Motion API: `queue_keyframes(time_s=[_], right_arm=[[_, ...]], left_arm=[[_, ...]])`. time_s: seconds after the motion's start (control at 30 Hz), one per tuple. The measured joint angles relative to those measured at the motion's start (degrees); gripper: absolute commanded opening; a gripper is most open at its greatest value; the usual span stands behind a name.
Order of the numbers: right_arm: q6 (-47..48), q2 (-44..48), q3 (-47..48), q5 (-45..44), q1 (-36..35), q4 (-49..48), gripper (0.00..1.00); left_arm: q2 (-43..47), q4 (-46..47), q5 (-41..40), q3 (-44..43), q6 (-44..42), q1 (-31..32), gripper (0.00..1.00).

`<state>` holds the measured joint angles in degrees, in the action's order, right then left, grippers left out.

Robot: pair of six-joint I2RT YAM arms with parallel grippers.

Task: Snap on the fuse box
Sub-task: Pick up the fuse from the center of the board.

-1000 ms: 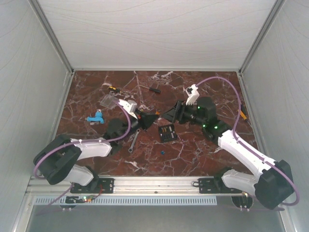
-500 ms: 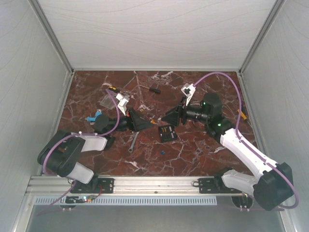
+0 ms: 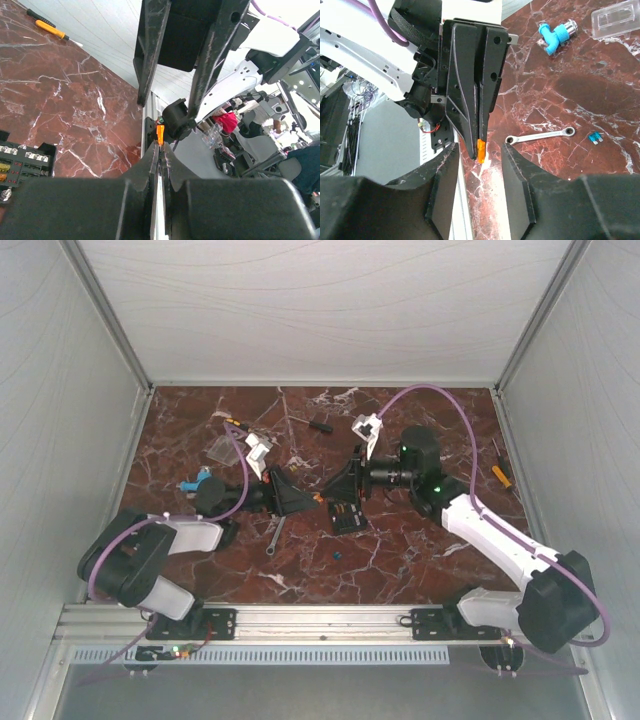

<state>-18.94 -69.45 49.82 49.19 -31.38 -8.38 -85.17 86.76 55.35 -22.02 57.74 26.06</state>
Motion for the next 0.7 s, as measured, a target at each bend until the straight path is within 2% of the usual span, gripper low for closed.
queue_keyframes(time_s=[0.5,0.7], right_arm=[[-0.3,-2.6,1.0,2.5,-1.6,1.8,0.24],[-0.5,-2.7,1.0,3.7,-1.9,1.9,0.14]], left_arm=[[1.6,0.2,0.0,-0.2,0.6,0.6,0.00],[2.0,0.2,0.0,-0.2,0.8,0.9,0.00]])
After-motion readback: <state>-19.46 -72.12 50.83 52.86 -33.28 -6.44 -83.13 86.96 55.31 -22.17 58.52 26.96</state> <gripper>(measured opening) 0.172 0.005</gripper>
